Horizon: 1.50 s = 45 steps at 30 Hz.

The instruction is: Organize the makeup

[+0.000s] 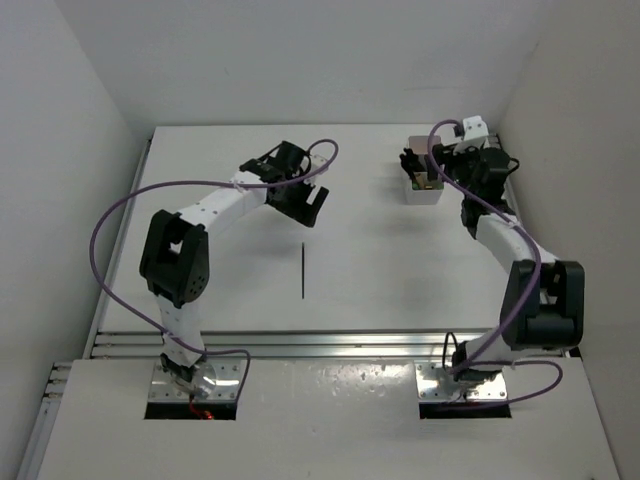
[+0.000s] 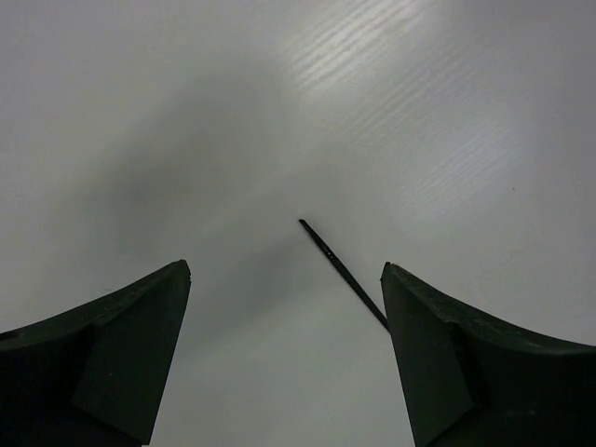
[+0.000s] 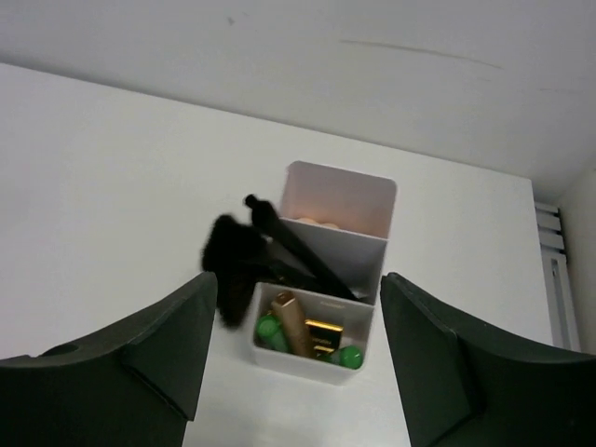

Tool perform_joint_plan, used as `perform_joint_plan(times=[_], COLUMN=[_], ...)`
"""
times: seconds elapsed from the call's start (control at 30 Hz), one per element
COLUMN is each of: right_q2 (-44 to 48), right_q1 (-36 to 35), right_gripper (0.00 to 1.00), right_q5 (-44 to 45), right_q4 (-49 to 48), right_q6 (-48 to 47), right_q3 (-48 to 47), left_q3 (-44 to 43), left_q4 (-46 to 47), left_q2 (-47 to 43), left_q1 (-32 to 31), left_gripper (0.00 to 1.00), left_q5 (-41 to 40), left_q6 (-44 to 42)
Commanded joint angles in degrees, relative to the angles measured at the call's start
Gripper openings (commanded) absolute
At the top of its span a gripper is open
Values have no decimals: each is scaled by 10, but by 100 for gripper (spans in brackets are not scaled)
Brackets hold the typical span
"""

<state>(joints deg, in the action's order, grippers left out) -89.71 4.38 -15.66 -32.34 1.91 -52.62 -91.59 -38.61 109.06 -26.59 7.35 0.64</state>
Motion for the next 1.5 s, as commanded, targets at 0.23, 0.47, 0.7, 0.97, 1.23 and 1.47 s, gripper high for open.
perform_joint_plan(times=[0.23, 0.47, 0.7, 0.97, 1.23, 1.47], right_q2=[157, 216, 274, 350, 366, 371], right_q1=[-138, -214, -264, -271, -271, -271], right_gripper=[71, 71, 72, 72, 73, 73], right_q5=[240, 339, 384, 411, 428, 372], right_q4=[367, 489, 554, 542, 530, 546], right_q6=[-23, 13, -14, -35, -62, -73], right_q3=[1, 7, 14, 66, 68, 66], left_q3=[71, 95, 140, 168, 163, 132], left_q4=[-24, 9, 45, 45, 45, 31], left_q2=[7, 28, 40, 68, 112, 99], left_q1=[-36, -77, -102, -102, -102, -84], left_gripper=[89, 89, 89, 62, 0, 0], left_q5=[-66, -73, -98, -97, -128, -125], left_q6=[90, 172, 234, 257, 262, 256])
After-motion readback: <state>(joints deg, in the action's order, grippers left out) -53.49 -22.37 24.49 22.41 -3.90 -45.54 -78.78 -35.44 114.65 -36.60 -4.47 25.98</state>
